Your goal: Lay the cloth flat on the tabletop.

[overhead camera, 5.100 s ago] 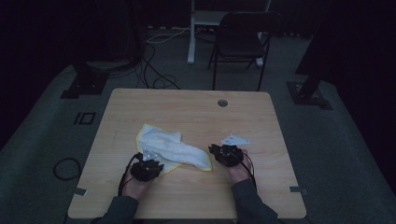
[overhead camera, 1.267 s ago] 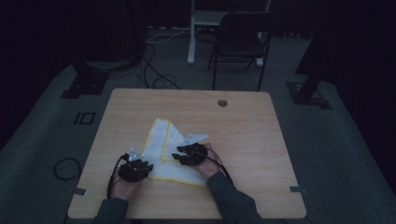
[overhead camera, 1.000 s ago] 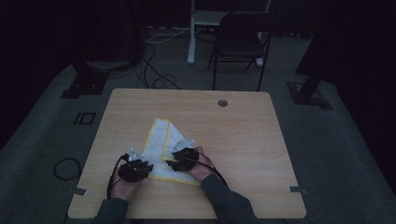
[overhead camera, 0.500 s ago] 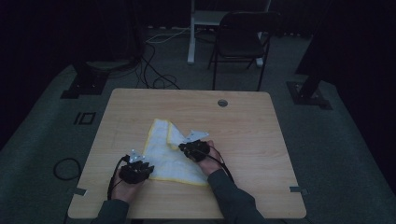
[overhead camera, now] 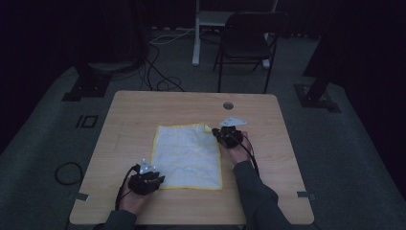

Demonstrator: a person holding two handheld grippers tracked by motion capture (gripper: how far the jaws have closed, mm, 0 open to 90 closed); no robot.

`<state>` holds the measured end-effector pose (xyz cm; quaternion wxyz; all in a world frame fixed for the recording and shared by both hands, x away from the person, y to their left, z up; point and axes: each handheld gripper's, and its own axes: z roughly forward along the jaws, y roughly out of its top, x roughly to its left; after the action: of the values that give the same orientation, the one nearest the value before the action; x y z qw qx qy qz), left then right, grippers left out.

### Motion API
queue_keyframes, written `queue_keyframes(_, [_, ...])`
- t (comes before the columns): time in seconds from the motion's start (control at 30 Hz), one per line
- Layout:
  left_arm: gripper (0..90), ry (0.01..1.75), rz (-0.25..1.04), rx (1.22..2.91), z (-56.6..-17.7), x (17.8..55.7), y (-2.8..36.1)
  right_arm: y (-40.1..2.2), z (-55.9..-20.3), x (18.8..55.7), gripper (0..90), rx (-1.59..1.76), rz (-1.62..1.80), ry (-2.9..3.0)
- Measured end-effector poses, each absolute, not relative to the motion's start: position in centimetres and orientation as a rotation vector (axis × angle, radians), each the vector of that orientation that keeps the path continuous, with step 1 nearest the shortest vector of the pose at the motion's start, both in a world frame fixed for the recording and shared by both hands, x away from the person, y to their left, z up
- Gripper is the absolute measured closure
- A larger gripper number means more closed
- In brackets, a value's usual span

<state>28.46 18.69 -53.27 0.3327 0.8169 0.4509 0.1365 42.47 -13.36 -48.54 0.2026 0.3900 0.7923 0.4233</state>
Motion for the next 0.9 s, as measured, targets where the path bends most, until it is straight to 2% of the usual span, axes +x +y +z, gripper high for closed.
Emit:
queue_keyframes(0.37, [68.4, 1.087, 0.326, 2.170, -53.3, 27.6, 16.3, -16.5, -50.2, 44.0, 86.8, 1.193, 1.072, 2.181])
queue_keyframes(0.53, [65.6, 1.093, 0.306, 2.160, -53.2, 27.9, 16.4, -17.6, -51.0, 44.1, 76.6, 1.256, 0.972, 2.132])
queue_keyframes(0.9, [60.9, 1.133, 0.383, 2.087, -52.3, 29.6, 17.5, -19.4, -51.1, 42.7, 67.3, 1.259, 1.008, 2.118])
